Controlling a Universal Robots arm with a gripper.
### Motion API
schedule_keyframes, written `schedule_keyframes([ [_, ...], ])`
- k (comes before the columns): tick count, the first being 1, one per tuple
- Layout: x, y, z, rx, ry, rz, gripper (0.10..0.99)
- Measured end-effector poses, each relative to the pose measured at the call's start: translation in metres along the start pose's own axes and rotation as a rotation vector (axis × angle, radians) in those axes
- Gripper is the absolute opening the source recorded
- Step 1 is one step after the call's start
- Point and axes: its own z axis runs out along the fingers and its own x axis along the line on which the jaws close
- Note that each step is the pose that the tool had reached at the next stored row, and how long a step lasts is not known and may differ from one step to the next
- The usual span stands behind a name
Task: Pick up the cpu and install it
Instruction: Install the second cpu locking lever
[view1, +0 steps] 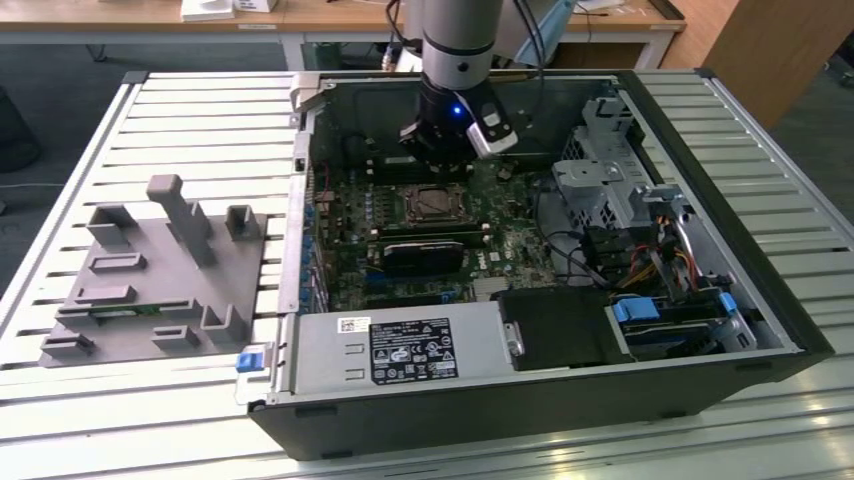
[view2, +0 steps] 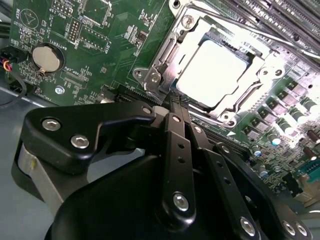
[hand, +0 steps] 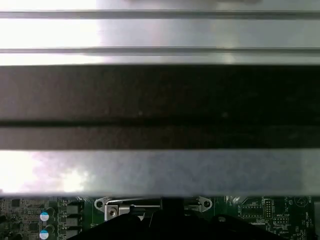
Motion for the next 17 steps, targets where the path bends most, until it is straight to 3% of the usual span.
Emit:
schedule_keyframes([
  [5,0.0,-0.0007,-0.001,0.0,0.0,0.0,0.106],
  [12,-0.0002,0.0005,-0.0218,0.0,0.0,0.0,0.106],
  [17,-0.0003,-0.0078,-0.0226,0.001,0.0003,0.0,0.106],
])
